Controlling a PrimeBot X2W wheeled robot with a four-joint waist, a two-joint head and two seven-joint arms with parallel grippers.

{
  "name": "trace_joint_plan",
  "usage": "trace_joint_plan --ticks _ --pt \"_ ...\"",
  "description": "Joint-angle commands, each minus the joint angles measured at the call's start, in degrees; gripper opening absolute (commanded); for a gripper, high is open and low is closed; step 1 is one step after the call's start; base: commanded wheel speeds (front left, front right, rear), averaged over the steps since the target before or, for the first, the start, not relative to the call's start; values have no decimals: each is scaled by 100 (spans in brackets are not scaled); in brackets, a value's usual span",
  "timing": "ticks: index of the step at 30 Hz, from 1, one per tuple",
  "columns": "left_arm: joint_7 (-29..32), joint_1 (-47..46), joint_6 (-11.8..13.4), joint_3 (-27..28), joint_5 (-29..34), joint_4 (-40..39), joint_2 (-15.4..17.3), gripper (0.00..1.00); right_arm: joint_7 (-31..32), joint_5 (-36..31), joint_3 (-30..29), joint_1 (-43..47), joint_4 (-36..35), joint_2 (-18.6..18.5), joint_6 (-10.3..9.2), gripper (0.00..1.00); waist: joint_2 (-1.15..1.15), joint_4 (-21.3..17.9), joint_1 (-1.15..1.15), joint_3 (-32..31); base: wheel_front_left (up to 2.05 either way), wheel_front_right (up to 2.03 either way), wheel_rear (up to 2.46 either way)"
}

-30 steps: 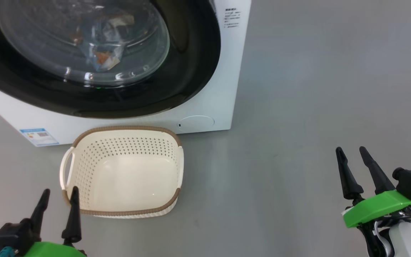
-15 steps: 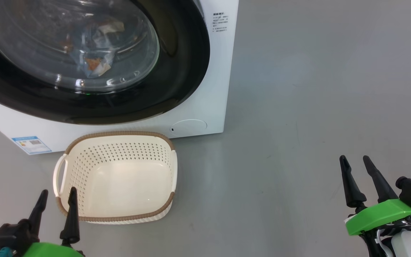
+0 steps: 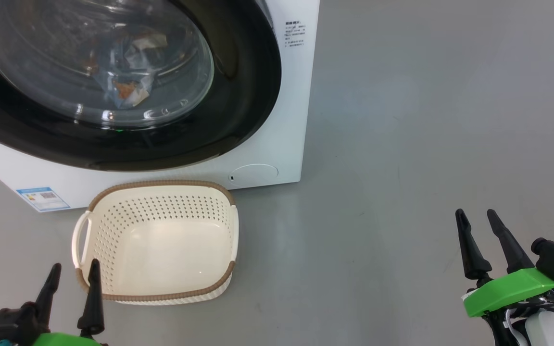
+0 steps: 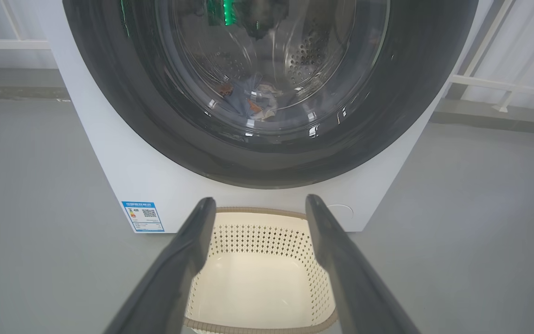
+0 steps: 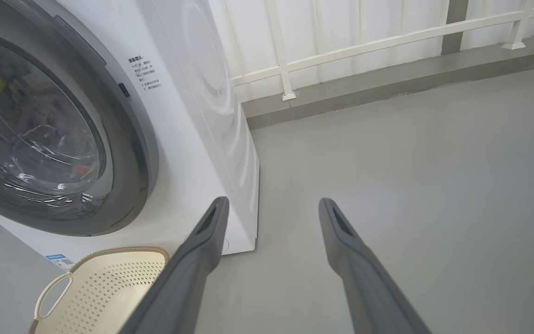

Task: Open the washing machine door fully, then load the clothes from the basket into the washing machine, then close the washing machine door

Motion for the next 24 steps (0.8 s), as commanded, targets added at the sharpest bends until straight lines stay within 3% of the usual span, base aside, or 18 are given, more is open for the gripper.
trace_joint_plan --ticks 1,7,8,16,24 --pt "-36 -33 -9 227 -38 -91 111 100 -27 8 110 83 -155 -52 8 100 0 -2 0 -8 0 0 0" --pt "-36 11 -9 324 -41 -114 78 100 -27 6 132 79 -175 -43 8 100 0 -19 0 -20 0 0 0" --pt "0 26 0 110 -25 6 -30 0 1 2 6 2 -24 8 0 0 0 -19 0 -21 0 0 0" --pt "123 17 1 112 -434 51 -89 0 114 370 -20 44 -6 80 0 0 0 10 13 -78 0 0 0" --pt "255 -21 1 132 -913 67 -121 0 247 799 -61 71 -45 127 1 0 0 44 0 -117 0 0 0"
